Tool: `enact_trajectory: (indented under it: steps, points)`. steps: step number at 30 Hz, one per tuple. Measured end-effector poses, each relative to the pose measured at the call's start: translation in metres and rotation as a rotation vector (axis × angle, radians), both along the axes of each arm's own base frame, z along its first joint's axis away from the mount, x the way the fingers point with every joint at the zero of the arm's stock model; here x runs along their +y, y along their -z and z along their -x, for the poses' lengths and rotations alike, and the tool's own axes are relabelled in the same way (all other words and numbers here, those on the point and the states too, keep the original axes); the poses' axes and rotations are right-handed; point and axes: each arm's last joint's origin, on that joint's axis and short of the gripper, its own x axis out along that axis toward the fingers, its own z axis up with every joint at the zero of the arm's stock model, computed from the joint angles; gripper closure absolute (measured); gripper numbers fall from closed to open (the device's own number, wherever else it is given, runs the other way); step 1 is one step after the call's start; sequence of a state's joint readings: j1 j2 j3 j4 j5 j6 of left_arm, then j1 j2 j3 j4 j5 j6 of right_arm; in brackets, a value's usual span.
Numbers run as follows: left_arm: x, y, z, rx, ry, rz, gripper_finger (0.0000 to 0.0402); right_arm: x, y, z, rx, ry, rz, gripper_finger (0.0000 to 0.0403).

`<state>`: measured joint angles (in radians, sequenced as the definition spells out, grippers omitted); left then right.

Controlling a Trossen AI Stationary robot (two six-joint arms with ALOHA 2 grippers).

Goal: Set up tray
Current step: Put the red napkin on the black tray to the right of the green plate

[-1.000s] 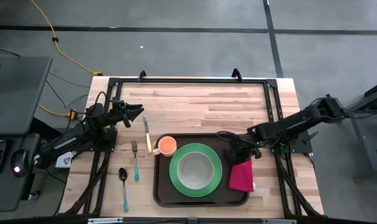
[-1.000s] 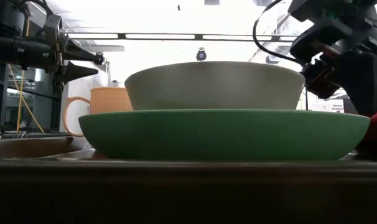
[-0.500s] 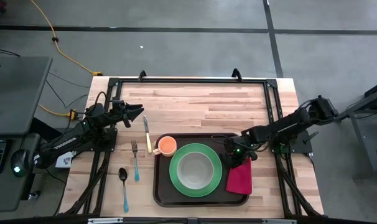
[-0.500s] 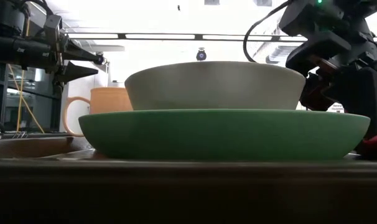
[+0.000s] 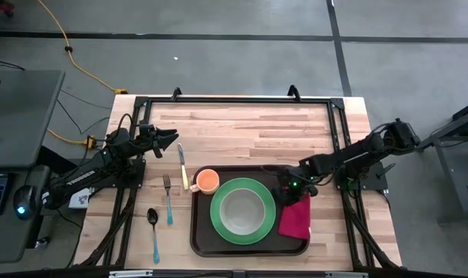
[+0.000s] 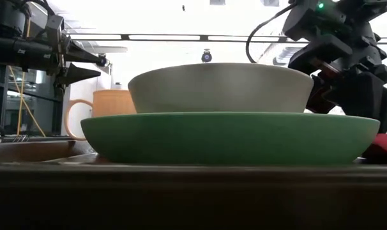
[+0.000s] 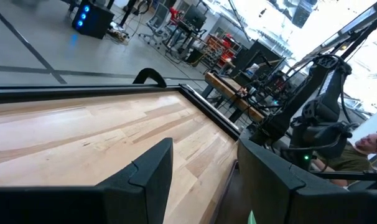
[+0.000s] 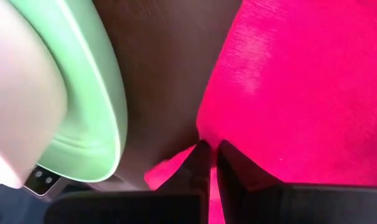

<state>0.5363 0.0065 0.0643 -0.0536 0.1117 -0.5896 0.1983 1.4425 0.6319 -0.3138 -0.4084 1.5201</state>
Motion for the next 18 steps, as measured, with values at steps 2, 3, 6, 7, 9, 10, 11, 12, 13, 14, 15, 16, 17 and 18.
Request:
enact_trajectory:
  steps: [2,3,6,7,9,10,11,12,13,14,15,16,17,18]
  points:
    - [0.0,0.0,0.0,0.0,0.0,0.0,0.019,-0.0025,0.0,-0.0007,-0.008,-0.002,0.004,0.0403]
    - [0.0,0.0,0.0,0.0,0.0,0.0,0.019,-0.0037,0.0,-0.001,-0.012,-0.004,0.006,0.0403]
    - [0.0001,0.0,0.0,0.0,-0.002,0.0,0.019,-0.0061,-0.0002,-0.0017,-0.024,-0.012,0.012,0.0403]
    - [0.0,0.0,0.0,0.0,-0.002,0.0,0.019,-0.0067,-0.0002,-0.0021,-0.029,-0.014,0.014,0.0403]
    - [0.0001,0.0,0.0,0.0,-0.003,0.0,0.019,-0.0078,-0.0003,-0.0023,-0.033,-0.016,0.016,0.0403]
    - [0.0,0.0,0.0,0.0,-0.002,0.0,0.019,-0.008,-0.0004,-0.0026,-0.036,-0.017,0.017,0.0403]
    - [0.0001,0.0,0.0,0.0,-0.003,0.0,0.019,-0.008,-0.0006,-0.003,-0.041,-0.018,0.015,0.0403]
    - [0.0001,0.0,0.0,0.0,-0.003,0.0,0.019,-0.0078,-0.0006,-0.0036,-0.048,-0.019,0.014,0.0403]
    - [0.0001,0.0,0.0001,0.0,-0.003,0.0,0.019,-0.0077,-0.0004,-0.0041,-0.052,-0.022,0.013,0.0403]
    - [0.0001,0.0,0.0,0.0,-0.004,0.0,0.019,-0.0076,0.0002,-0.0043,-0.051,-0.026,0.012,0.0403]
    - [0.0003,0.0,0.0001,0.0,-0.01,0.0,0.019,-0.0073,0.0016,-0.0049,-0.05,-0.033,0.009,0.0403]
    - [0.0004,0.0,0.0002,-0.001,-0.016,0.0,0.019,-0.007,0.0027,-0.0056,-0.052,-0.042,0.003,0.0403]
    - [0.0005,-0.0001,0.0003,-0.001,-0.02,0.0,0.019,-0.0065,0.0043,-0.0067,-0.054,-0.052,-0.003,0.0403]
    - [0.0006,-0.0001,0.0003,-0.001,-0.024,0.0,0.019,-0.006,0.0059,-0.0078,-0.052,-0.061,-0.009,0.0403]
